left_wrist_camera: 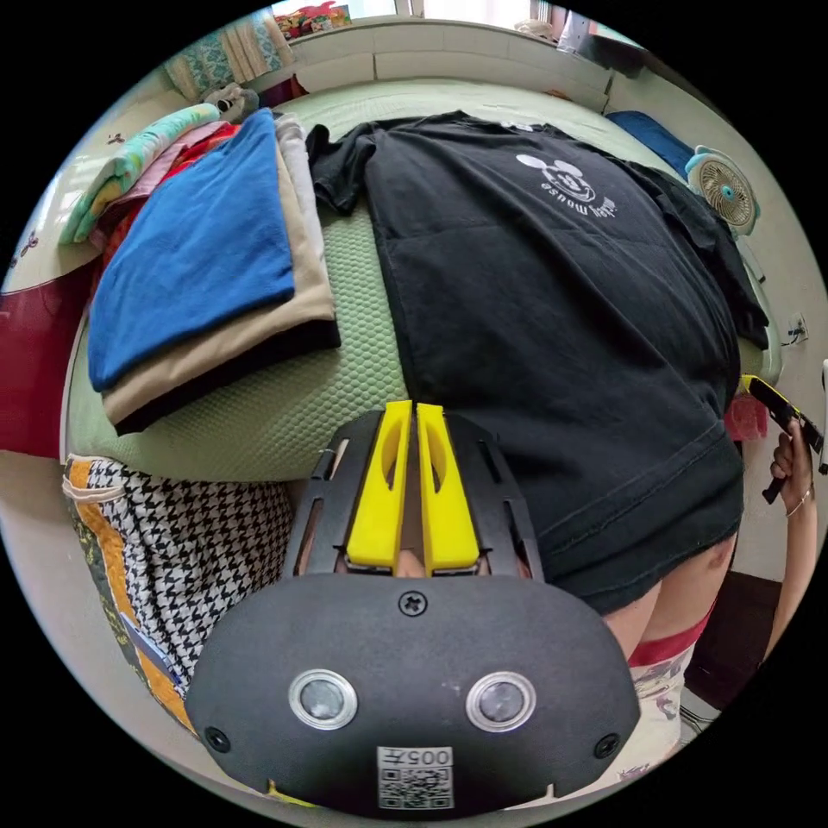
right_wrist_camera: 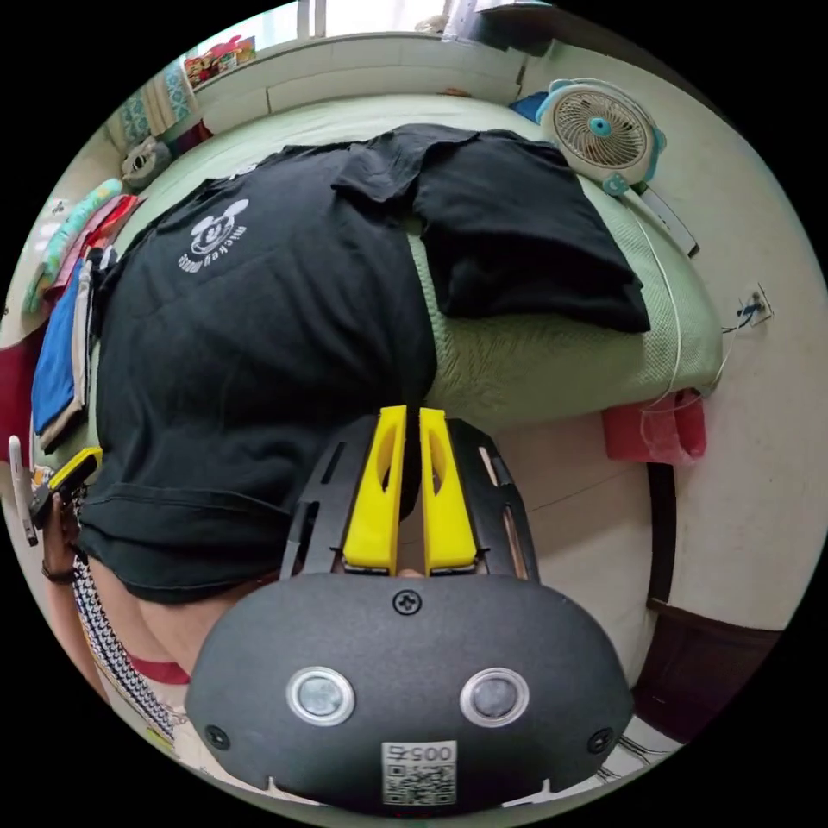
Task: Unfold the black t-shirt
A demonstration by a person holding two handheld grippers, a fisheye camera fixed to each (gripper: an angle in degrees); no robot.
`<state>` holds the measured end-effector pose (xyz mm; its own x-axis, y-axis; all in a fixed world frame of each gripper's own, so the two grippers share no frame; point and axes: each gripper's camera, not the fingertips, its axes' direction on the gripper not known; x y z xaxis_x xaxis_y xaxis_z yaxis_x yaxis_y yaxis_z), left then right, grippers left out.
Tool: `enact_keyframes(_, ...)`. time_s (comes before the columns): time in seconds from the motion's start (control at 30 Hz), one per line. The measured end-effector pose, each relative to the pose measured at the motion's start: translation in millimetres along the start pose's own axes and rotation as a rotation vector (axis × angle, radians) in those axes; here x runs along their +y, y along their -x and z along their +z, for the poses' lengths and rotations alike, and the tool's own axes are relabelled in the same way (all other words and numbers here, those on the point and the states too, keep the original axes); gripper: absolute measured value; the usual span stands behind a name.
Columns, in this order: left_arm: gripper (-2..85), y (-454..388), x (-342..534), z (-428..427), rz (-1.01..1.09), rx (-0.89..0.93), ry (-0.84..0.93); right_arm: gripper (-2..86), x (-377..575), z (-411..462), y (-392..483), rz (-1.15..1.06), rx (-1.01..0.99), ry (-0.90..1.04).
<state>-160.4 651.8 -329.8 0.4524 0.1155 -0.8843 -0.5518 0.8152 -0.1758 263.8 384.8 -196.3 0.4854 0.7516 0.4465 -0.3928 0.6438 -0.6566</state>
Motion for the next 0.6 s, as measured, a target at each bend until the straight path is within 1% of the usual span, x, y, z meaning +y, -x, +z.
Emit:
enact_keyframes(0.1,1.8,-0.6,9.6,-25.6,0.011,0.014,-0.108,2.6,9.7,-29.8,7.8,-0.028,-0.076,-0.118)
enact_keyframes(0.13,1.1,-4.2,9.6,-35.2,0.007,0.039,-0.145,3.3,10.0,-41.8,15.1,-0.029,-0.134,-0.160)
enact_keyframes(0.17,0.8,-7.1,8.6,-39.7,0.002,0.053,-0.161,3.5,7.8,-52.0,27.6,-0.038,-0.181,-0.189)
enact_keyframes(0.23,-0.1,-27.7,-0.2,-55.7,0.013,0.101,-0.205,3.1,3.6,-64.6,55.6,-0.064,-0.211,-0.228)
enact_keyframes(0.3,-0.4,-45.9,-10.0,-62.5,0.008,0.138,-0.200,1.5,0.1,-72.4,87.2,-0.089,-0.237,-0.253)
enact_keyframes(0.4,-0.6,-66.0,-21.9,-62.0,-0.029,0.223,-0.179,-0.4,-3.8,-71.0,131.6,-0.049,-0.268,-0.263)
enact_keyframes(0.47,-0.6,-75.3,-24.6,-54.9,-0.047,0.209,-0.146,-0.8,-5.1,-59.0,156.9,-0.009,-0.283,-0.214)
enact_keyframes(0.53,-0.6,-86.3,-21.2,-41.6,-0.033,0.158,-0.096,-0.9,-3.1,-50.4,170.7,0.003,-0.256,-0.169)
enact_keyframes(0.6,-0.6,-91.0,-19.4,-36.7,-0.021,0.158,-0.057,-0.9,3.6,-45.6,181.8,-0.029,-0.231,-0.161)
